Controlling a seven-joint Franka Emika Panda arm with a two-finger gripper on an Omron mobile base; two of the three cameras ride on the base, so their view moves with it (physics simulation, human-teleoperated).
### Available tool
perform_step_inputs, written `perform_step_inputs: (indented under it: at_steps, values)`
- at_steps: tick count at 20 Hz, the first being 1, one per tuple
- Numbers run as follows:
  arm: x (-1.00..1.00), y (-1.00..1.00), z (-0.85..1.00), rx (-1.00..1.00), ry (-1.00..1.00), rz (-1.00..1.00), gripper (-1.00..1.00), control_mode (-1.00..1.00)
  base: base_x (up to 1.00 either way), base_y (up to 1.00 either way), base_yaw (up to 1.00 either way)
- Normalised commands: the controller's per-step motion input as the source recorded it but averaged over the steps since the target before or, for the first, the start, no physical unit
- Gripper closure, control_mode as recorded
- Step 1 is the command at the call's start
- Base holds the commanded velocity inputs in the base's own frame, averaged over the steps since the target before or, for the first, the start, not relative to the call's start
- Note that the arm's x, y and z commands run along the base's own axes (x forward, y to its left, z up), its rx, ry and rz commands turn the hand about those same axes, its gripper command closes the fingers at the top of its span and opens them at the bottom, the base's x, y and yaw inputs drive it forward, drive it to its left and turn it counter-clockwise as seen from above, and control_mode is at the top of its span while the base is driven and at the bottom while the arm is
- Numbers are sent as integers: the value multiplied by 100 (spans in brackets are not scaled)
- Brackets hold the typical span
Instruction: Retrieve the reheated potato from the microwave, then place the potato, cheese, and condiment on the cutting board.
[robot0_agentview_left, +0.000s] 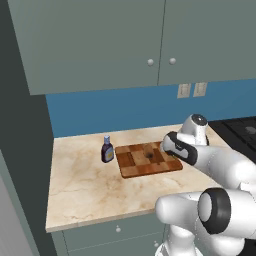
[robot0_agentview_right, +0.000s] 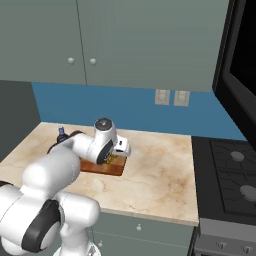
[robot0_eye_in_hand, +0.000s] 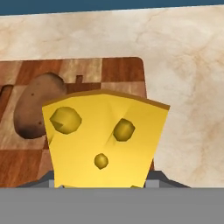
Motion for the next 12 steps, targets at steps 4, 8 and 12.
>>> perform_step_inputs:
  at_steps: [4,8,12]
  values:
    - [4,0,-35,0,1,0,100,-100,0,0,0]
    - [2,6,-27,0,0,0,100,-100,0,0,0]
    - [1,16,-15,0,0,0,100,-100,0,0,0]
